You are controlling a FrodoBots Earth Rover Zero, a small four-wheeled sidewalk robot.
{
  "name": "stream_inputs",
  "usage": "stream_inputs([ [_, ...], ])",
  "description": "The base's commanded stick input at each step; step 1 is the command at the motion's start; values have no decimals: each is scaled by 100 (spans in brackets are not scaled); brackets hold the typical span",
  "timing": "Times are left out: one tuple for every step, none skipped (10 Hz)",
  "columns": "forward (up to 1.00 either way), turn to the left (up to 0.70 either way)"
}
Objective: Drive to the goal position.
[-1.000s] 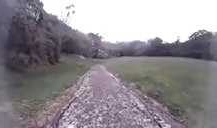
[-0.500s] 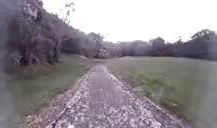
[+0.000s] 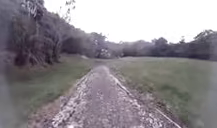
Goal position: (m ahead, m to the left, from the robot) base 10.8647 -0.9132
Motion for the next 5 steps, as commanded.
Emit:
stream_inputs([
  [85, 0],
  [85, 0],
  [85, 0],
  [85, 0],
  [85, 0],
])
